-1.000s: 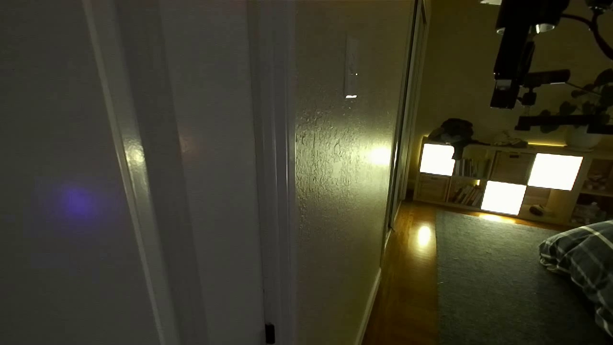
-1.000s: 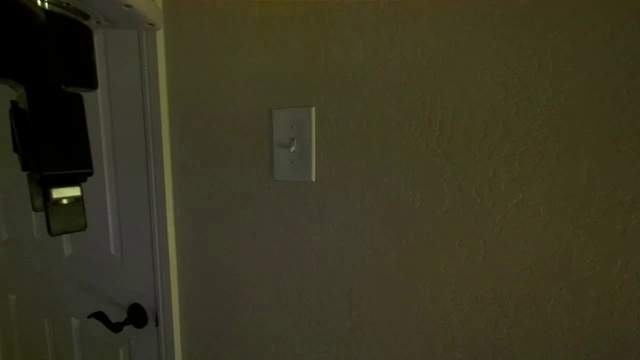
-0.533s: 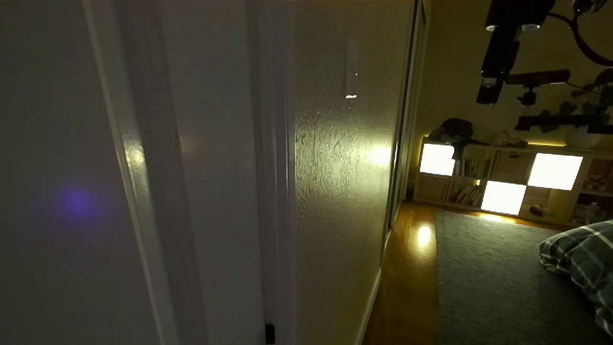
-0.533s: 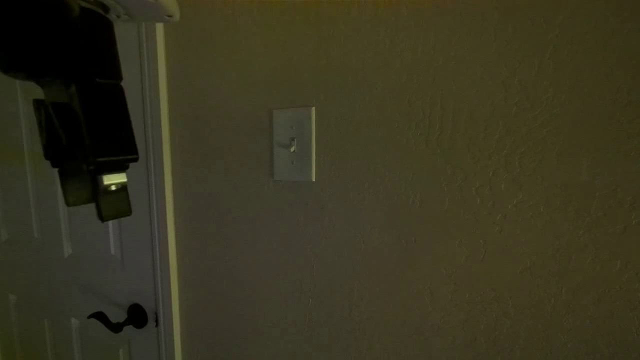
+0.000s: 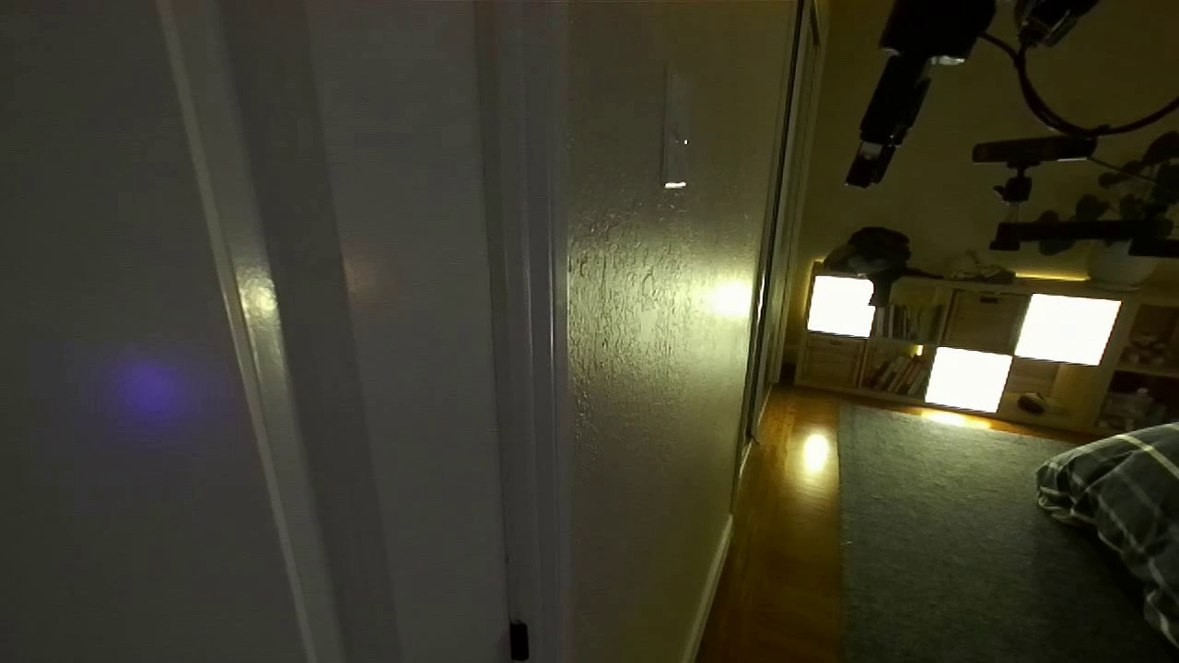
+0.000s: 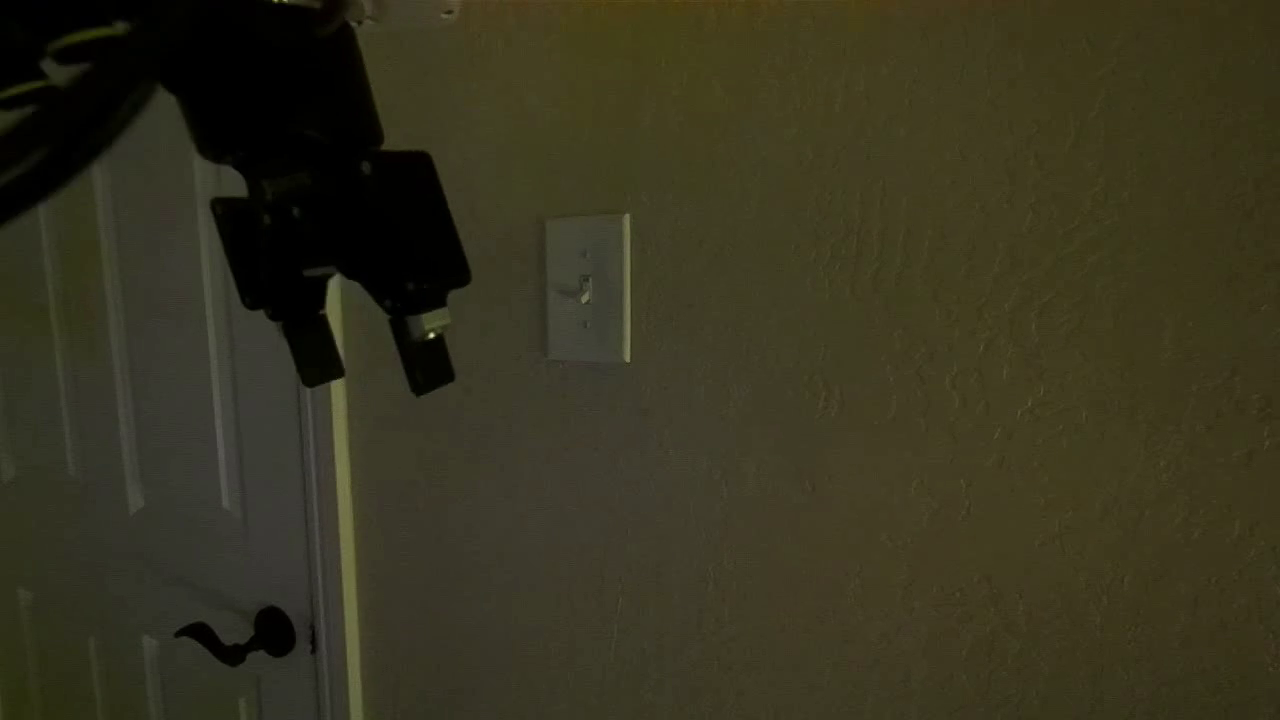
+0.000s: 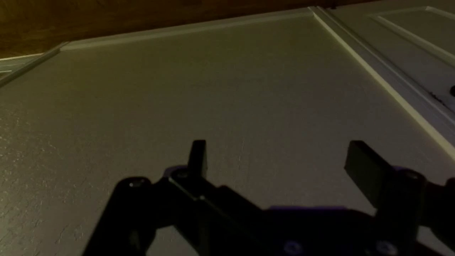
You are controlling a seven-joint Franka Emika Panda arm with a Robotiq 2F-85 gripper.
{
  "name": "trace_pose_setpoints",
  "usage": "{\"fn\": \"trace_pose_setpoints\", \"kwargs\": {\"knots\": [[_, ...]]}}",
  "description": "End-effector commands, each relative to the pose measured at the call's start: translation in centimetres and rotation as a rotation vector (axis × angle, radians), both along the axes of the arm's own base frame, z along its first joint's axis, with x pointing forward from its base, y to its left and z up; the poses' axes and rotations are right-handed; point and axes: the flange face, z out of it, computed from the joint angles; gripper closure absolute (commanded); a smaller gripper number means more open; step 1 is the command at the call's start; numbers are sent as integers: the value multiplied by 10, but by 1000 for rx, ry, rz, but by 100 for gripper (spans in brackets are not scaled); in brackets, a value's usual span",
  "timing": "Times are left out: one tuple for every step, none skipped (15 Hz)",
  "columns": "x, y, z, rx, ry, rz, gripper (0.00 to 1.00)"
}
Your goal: Turn on the light switch
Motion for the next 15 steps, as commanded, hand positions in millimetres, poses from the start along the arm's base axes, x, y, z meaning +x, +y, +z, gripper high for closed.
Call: {"fn": "trace_pose_setpoints", "kwargs": {"knots": [[31, 1, -2, 21, -78, 4, 0], [38, 2, -3, 25, -98, 1, 0], [45, 4, -3, 29, -116, 0, 0], [52, 6, -2, 30, -134, 2, 0], [58, 7, 0, 28, -155, 5, 9], [63, 9, 1, 25, -174, 8, 26], [69, 9, 3, 21, -195, 11, 32], [74, 10, 5, 16, -213, 9, 40], [80, 10, 7, 14, -233, 10, 46], [85, 11, 9, 13, -247, 9, 52], [91, 12, 10, 15, -260, 6, 59], [96, 13, 11, 18, -269, 5, 66], [101, 14, 11, 23, -276, 5, 73], [105, 16, 12, 25, -282, 5, 79], [109, 18, 11, 29, -287, 8, 86]]}}
